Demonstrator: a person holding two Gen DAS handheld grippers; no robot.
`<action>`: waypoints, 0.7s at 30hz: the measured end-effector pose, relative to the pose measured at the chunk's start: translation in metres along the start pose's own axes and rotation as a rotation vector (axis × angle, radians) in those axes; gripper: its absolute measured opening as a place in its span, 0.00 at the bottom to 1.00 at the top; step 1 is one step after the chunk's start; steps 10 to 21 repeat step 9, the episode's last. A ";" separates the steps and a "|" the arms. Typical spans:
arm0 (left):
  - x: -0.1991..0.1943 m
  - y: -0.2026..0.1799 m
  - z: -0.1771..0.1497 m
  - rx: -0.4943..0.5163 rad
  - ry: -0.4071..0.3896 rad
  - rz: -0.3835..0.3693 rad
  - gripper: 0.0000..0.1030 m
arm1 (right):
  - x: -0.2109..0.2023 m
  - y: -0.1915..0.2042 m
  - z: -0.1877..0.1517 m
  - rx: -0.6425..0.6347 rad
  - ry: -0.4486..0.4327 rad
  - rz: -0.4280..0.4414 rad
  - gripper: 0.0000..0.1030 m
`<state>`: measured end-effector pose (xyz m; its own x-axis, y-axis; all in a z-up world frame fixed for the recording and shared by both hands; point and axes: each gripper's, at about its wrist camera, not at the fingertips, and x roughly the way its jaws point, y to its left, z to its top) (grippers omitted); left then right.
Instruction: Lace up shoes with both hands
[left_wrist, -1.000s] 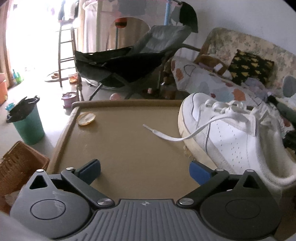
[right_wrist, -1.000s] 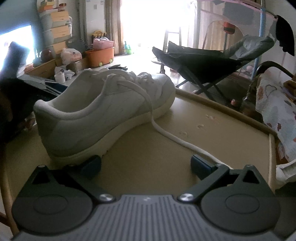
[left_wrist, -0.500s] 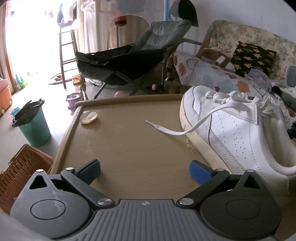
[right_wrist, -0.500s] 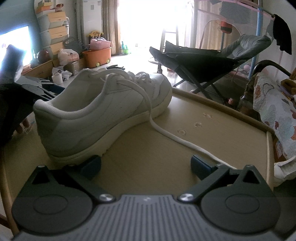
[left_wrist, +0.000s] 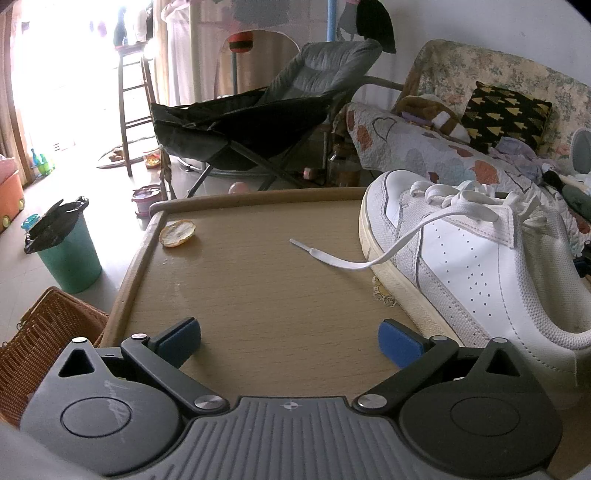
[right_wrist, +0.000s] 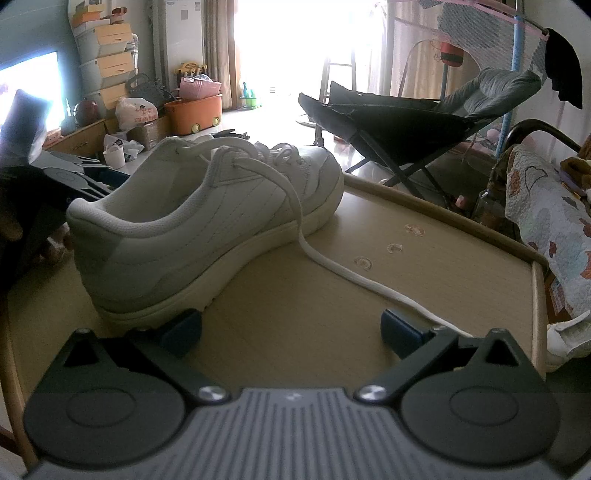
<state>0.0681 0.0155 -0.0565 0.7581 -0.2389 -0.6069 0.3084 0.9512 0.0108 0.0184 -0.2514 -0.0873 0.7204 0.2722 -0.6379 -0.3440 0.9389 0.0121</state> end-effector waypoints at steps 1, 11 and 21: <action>0.000 0.000 0.000 0.000 0.000 0.000 1.00 | 0.000 0.000 0.000 0.000 0.000 0.000 1.00; 0.000 0.000 0.001 0.000 0.000 0.000 1.00 | 0.000 0.000 0.000 0.000 0.000 0.000 1.00; 0.000 0.000 0.001 0.000 0.000 0.000 1.00 | 0.000 0.000 0.000 0.000 0.000 0.000 1.00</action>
